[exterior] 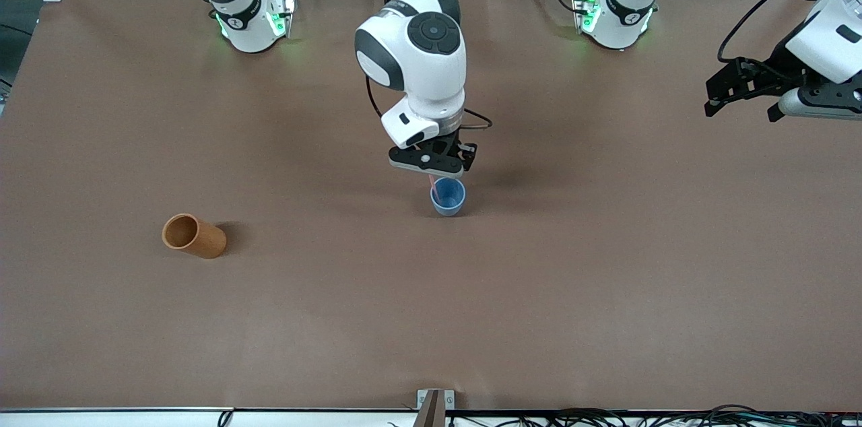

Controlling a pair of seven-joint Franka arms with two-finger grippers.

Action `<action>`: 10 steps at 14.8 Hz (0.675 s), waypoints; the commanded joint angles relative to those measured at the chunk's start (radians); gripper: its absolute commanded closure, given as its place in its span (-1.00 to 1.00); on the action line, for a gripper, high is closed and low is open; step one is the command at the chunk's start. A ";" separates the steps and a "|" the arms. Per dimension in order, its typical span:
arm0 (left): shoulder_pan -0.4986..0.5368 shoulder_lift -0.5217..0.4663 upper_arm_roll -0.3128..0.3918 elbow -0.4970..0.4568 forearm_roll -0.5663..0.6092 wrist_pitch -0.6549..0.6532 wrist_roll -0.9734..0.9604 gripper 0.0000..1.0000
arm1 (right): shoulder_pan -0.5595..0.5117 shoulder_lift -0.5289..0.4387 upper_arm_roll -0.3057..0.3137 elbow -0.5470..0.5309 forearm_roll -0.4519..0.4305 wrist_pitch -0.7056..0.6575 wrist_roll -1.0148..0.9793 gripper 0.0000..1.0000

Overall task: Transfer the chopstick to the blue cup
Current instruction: 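Open the right gripper to release the chopstick in the cup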

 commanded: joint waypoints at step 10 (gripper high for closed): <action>0.004 0.033 0.004 0.050 -0.012 -0.005 0.013 -1.00 | -0.275 -0.316 0.005 -0.074 0.024 -0.252 -0.320 -1.00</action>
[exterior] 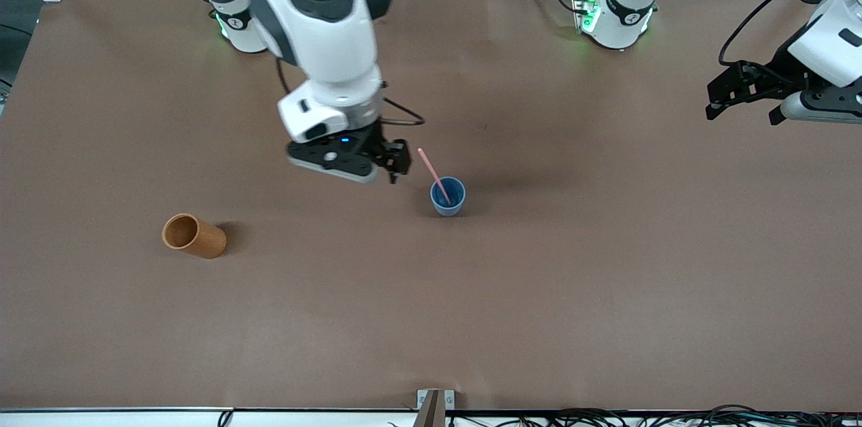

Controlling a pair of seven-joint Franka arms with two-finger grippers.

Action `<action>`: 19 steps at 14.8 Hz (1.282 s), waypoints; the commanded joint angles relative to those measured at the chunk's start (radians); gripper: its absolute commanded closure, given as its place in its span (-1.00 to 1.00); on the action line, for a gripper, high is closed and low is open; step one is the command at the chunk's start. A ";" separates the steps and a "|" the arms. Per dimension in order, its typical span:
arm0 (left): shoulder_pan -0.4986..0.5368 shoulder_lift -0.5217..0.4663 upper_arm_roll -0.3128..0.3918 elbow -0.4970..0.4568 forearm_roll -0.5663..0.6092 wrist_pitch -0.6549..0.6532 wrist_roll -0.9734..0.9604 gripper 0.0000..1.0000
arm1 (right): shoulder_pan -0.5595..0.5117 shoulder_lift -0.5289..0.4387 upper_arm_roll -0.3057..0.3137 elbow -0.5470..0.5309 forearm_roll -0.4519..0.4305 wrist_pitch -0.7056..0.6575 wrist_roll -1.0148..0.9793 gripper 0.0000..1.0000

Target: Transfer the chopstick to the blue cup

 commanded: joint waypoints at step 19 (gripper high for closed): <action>0.001 0.014 0.003 0.028 -0.006 -0.002 0.011 -1.00 | -0.650 -0.402 0.025 -0.236 0.063 -0.256 -0.743 -1.00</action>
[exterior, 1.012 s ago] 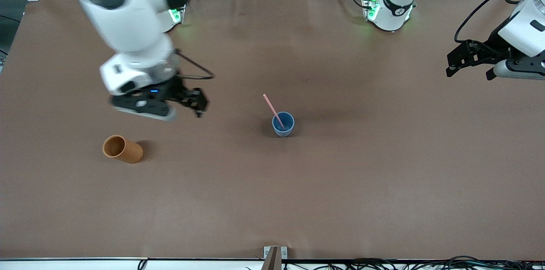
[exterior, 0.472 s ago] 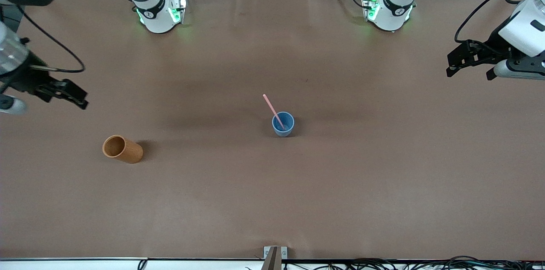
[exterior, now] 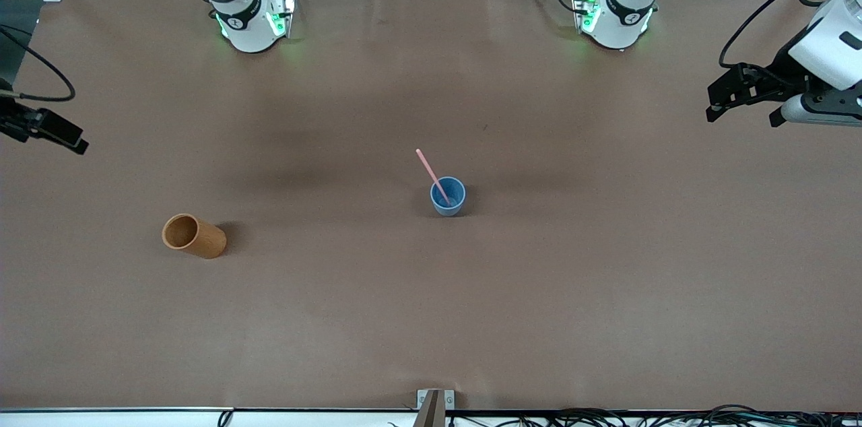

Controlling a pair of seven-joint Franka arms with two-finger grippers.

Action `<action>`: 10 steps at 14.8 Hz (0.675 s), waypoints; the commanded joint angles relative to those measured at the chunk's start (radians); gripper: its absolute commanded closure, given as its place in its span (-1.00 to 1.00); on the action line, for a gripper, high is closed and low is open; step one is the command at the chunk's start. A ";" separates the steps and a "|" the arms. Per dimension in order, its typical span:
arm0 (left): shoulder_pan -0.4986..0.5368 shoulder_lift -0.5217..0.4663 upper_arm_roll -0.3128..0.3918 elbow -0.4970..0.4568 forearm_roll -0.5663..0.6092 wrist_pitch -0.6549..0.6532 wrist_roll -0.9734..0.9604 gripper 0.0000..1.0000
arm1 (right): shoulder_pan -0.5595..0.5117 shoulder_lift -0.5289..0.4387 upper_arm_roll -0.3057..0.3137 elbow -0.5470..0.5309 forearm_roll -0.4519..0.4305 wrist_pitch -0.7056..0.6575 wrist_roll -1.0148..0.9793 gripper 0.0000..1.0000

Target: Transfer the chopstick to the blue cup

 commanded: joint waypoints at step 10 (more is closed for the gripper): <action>-0.001 0.012 0.002 0.025 -0.003 -0.001 0.011 -1.00 | 0.042 -0.074 0.018 0.043 0.028 -0.125 -0.038 -1.00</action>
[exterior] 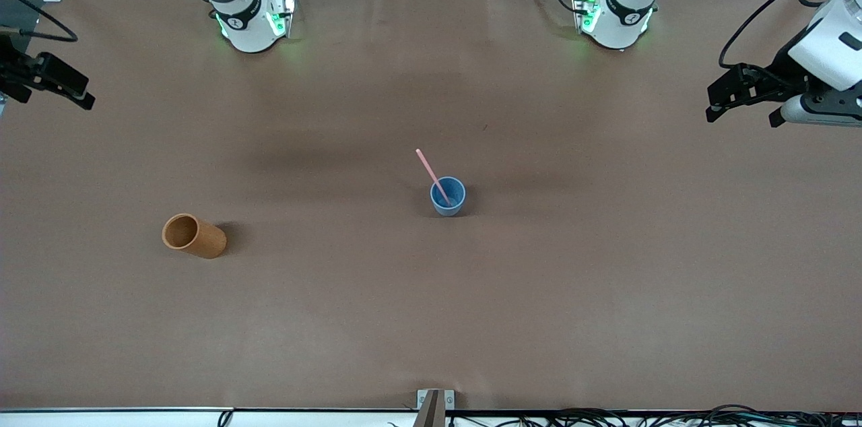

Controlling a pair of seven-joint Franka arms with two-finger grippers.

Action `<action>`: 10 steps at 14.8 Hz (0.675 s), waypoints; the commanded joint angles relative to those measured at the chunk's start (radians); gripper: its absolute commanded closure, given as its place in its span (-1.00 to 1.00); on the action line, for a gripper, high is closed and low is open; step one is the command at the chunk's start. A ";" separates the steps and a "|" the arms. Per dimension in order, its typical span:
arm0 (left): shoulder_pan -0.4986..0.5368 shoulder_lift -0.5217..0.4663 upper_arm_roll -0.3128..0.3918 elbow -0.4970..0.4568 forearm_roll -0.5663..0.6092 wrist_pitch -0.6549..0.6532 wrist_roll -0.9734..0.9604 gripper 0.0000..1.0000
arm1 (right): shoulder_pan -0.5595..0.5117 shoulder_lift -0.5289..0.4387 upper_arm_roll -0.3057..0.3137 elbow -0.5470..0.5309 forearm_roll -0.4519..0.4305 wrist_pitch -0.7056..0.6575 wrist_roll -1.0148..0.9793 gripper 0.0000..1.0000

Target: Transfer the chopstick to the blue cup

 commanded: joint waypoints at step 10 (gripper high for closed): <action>-0.002 0.011 0.002 0.025 -0.001 -0.001 0.009 -1.00 | -0.023 -0.007 -0.016 -0.053 0.067 0.048 -0.130 -1.00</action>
